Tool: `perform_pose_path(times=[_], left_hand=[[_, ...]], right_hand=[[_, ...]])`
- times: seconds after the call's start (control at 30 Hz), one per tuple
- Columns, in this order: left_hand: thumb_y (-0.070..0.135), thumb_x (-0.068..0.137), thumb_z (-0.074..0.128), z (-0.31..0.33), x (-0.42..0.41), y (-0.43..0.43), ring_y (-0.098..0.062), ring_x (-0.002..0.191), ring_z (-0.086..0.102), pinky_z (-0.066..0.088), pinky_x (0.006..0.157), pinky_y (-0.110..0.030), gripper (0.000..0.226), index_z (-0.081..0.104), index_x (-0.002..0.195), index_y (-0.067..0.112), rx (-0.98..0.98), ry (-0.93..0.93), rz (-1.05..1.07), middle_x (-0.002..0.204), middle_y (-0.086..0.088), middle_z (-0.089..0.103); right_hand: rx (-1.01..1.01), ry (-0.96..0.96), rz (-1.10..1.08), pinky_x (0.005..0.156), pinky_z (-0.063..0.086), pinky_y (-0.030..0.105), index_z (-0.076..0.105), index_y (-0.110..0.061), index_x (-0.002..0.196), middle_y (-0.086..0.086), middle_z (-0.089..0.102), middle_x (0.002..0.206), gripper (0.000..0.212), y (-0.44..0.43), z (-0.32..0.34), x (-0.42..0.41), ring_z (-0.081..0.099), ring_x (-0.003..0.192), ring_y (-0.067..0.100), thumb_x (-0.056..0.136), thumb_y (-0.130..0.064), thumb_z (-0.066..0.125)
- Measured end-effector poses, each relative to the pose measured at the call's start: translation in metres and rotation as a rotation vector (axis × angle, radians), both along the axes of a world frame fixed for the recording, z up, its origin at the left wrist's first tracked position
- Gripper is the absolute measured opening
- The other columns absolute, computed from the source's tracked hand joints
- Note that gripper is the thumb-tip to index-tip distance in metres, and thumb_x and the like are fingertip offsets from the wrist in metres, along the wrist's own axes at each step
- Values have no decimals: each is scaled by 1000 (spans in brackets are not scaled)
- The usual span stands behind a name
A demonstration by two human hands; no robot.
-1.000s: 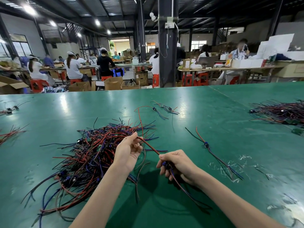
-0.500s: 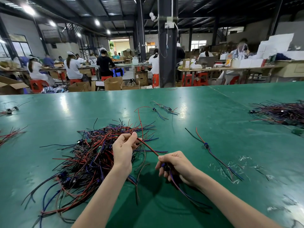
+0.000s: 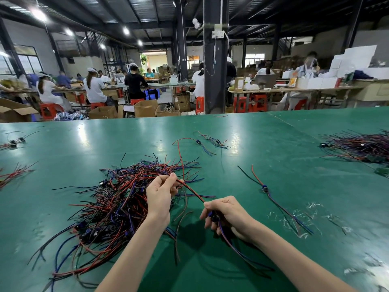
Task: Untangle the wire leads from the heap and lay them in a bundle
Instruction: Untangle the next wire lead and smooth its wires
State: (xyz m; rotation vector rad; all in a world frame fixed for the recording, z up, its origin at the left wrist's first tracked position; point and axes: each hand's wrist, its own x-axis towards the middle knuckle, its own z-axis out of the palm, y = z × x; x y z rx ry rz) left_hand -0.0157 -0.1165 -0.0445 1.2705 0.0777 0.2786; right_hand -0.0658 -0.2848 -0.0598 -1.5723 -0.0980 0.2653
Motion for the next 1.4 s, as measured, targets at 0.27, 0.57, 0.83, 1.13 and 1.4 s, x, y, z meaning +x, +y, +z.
perform_pose_path(times=[0.27, 0.57, 0.83, 1.13, 1.4], left_hand=[[18, 87, 67, -6, 0, 1, -6, 53, 46, 44, 62, -26, 17, 64, 73, 11, 72, -14, 52, 59, 6, 66], [18, 87, 67, -3, 0, 1, -9, 53, 45, 44, 62, -25, 19, 66, 71, 8, 5, 60, 43, 52, 6, 50], [4, 88, 61, 5, 1, 3, -4, 47, 49, 48, 48, -15, 12, 69, 81, -1, -313, 171, -129, 54, 2, 61], [3, 89, 59, 0, 4, 3, -8, 54, 48, 48, 50, -16, 13, 70, 83, -1, -248, 127, -138, 59, 0, 59], [11, 87, 65, -5, 3, 0, -7, 53, 39, 37, 59, -23, 16, 63, 72, 10, 81, 38, 18, 60, 3, 47]], right_hand=[[44, 2, -9, 37, 40, 19, 71, -4, 64, 14, 63, 55, 34, 0, 0, -6, 51, 40, 14, 92, -15, 54], [54, 4, 18, 38, 40, 20, 70, -2, 67, 15, 63, 57, 34, 5, 4, -11, 51, 41, 14, 93, -14, 52], [27, 13, 39, 37, 40, 19, 69, -3, 67, 13, 64, 57, 34, 5, 8, -14, 51, 41, 13, 94, -14, 51], [53, 73, 47, 35, 39, 18, 66, -3, 68, 11, 62, 55, 32, 1, 12, -15, 50, 39, 11, 94, -14, 50], [75, 98, 81, 33, 36, 17, 66, -5, 67, 9, 60, 53, 32, 2, 10, -16, 49, 37, 10, 93, -15, 50]])
